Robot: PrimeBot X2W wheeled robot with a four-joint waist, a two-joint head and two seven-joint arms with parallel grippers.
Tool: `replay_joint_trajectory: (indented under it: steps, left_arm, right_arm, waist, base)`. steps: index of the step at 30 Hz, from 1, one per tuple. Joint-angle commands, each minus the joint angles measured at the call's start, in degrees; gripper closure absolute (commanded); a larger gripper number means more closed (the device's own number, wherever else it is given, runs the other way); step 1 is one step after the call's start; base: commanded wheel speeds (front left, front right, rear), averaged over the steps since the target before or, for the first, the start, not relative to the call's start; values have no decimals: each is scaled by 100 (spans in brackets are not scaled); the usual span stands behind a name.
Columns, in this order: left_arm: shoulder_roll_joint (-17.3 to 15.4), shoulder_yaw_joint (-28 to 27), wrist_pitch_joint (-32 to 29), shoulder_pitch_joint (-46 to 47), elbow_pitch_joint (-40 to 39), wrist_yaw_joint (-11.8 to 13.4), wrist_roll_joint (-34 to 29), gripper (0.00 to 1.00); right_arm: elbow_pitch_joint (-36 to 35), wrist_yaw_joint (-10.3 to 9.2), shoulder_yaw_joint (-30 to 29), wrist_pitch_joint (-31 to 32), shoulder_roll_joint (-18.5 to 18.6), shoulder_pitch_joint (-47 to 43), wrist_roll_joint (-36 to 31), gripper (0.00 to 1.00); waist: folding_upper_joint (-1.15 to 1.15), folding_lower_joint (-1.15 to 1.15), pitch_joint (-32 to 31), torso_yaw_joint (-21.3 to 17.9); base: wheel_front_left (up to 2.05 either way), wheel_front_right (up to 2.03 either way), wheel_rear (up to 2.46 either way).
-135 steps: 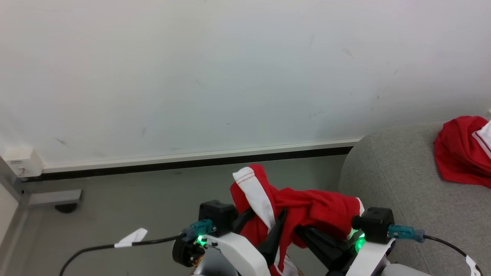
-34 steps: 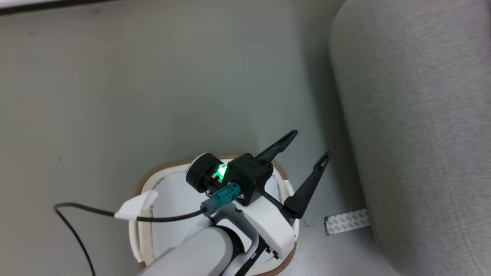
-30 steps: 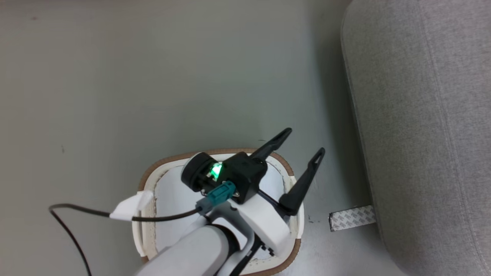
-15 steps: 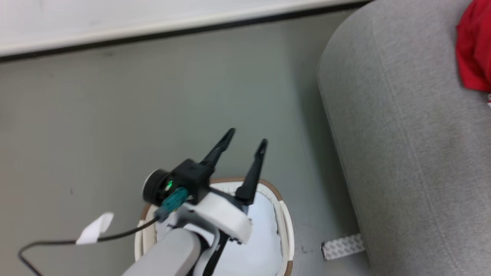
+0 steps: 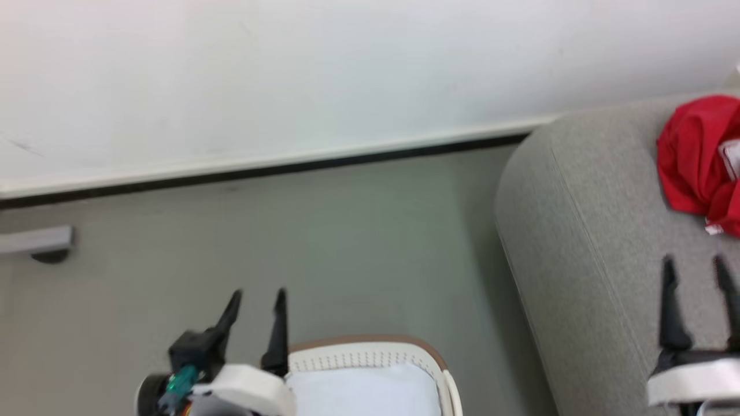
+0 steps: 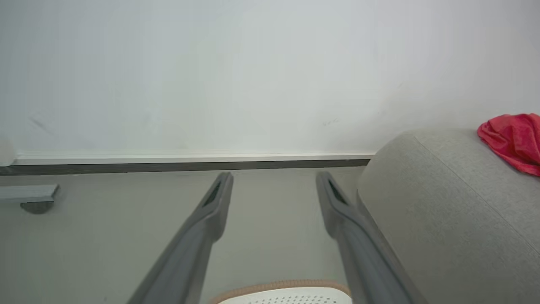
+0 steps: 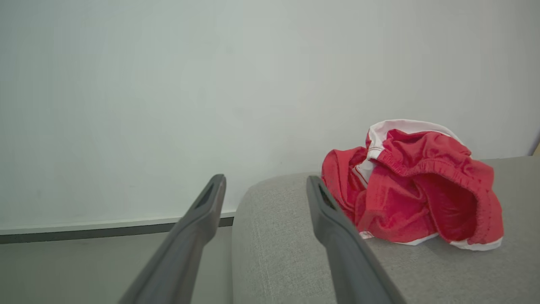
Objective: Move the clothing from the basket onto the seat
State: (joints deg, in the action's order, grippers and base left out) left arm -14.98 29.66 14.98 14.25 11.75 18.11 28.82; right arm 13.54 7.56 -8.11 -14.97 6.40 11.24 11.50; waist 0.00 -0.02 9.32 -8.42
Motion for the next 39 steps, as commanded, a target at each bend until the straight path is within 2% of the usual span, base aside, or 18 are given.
replay_joint_trajectory:
  steps: [1, 9, 15, 26, 35, 36, 39]
  left_arm:
    - [61, -193, 17, -276, -3, -38, -66, 0]
    - [369, -1113, 15, -1336, -44, -272, -631, 0]
    - [600, -1646, 16, -1797, -137, -689, -1040, 0]
    - [980, -2123, 17, -2001, -39, -1448, -1605, 0]
    - [1129, -2399, 17, -1934, 57, -1596, -1755, 0]
    - [1132, -2395, 15, -1940, 63, -1574, -1741, 100]
    - [1139, -2404, -19, -1960, 191, -1584, -1671, 100]
  right_arm:
    - [-110, -15, 115, -14, -70, -333, -136, 0]
    - [-474, -15, 544, -15, -300, -1348, -385, 0]
    - [-531, -15, 662, -15, -355, -1810, -507, 0]
    - [-490, -15, 772, -15, -359, -2109, -238, 0]
    - [-429, -15, 893, -15, -359, -2020, -252, 0]
    - [-438, 0, 908, 1, -359, -2057, -246, 100]
    - [-354, 0, 937, 10, -370, -2088, -176, 100]
  waist:
    - [0, 2, -488, 322]
    - [0, 2, -990, 522]
    - [0, 2, -1220, 628]
    - [0, 2, -1404, 721]
    - [0, 2, -1395, 719]
    - [0, 2, -1395, 719]
    - [0, 2, -1392, 718]
  base:
    - [0, 0, 0]
    - [0, 0, 0]
    - [0, 0, 0]
    - [0, 0, 0]
    - [0, 0, 0]
    - [0, 0, 0]
    - [0, 0, 0]
